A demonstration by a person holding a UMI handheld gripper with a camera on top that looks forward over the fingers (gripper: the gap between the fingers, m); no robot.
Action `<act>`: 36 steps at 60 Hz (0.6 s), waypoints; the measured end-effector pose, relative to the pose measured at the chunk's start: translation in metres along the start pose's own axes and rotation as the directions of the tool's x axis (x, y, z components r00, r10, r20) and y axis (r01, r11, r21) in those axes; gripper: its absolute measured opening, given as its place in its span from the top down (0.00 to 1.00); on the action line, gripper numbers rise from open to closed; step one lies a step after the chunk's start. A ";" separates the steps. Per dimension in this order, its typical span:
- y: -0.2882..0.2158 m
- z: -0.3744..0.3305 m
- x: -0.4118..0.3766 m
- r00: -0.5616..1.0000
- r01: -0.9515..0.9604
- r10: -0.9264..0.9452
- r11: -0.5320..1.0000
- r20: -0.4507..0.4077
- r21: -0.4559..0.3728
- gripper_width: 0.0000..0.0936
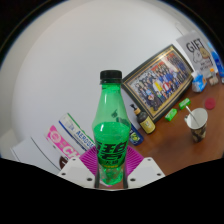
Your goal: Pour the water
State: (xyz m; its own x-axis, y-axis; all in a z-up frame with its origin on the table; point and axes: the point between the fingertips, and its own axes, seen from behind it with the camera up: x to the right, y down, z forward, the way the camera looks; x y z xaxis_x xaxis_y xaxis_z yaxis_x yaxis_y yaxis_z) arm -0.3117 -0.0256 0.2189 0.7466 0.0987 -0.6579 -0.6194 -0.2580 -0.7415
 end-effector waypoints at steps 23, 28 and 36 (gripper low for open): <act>-0.081 0.013 0.062 0.459 -0.878 0.867 0.476 0.194 -0.048 0.67; -0.082 0.018 0.079 0.309 -0.941 0.929 0.330 0.204 -0.077 0.66; -0.084 0.021 0.100 0.108 -0.986 0.970 0.133 0.218 -0.103 0.67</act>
State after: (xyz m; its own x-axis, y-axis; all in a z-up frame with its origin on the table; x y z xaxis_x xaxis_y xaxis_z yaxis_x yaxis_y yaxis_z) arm -0.1897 0.0264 0.2127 -0.5727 -0.0300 -0.8192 -0.7934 -0.2308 0.5632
